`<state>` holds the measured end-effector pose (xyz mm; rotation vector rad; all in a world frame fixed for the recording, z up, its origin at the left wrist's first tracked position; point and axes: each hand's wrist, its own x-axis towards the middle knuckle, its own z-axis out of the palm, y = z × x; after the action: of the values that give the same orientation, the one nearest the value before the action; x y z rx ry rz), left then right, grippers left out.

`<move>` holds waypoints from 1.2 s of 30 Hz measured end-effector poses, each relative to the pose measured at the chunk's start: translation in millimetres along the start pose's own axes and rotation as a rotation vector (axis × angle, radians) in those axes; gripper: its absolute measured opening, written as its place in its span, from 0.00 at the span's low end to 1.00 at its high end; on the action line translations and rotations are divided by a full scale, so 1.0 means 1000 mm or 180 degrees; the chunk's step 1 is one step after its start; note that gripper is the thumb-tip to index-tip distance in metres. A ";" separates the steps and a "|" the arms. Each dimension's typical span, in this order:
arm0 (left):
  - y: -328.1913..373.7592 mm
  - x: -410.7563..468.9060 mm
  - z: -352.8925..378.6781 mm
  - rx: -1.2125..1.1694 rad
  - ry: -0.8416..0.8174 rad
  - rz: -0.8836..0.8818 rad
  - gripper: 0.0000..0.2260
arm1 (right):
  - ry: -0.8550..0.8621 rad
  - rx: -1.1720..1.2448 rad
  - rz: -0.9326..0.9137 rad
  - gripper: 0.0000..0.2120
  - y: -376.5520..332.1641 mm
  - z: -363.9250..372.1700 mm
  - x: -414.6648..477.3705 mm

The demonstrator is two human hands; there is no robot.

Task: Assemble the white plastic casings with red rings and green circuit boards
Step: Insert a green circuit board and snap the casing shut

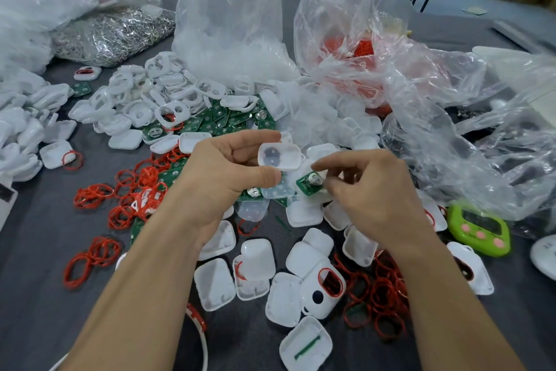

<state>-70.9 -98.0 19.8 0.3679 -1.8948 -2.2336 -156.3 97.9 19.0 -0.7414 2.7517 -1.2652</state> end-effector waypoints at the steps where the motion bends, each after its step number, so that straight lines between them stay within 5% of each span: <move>1: 0.000 0.000 0.000 0.0011 0.0002 0.0000 0.22 | -0.0001 -0.0119 -0.0080 0.16 -0.001 -0.004 0.003; 7: -0.001 0.000 0.001 0.0078 -0.0006 -0.0035 0.23 | -0.0746 -0.0844 -0.0298 0.20 -0.014 -0.004 0.016; 13: -0.002 0.002 0.000 0.0227 -0.0065 -0.0031 0.23 | -0.0730 -0.1173 -0.0299 0.12 -0.015 -0.001 0.014; 20: -0.002 0.001 0.000 0.0287 -0.0123 0.0038 0.25 | 0.0259 0.0653 0.0015 0.11 -0.004 -0.008 0.011; 24: -0.002 0.001 0.004 0.0395 -0.0196 0.0141 0.27 | 0.0347 0.1833 0.0045 0.09 -0.011 -0.010 0.012; 36: -0.004 0.001 0.014 0.0451 -0.0411 0.0126 0.27 | -0.0063 0.0983 -0.0354 0.10 -0.027 0.002 0.003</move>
<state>-76.1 -84.3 17.6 0.2091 -2.1132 -2.1521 -147.1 80.3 37.1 -0.8781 2.4439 -1.6426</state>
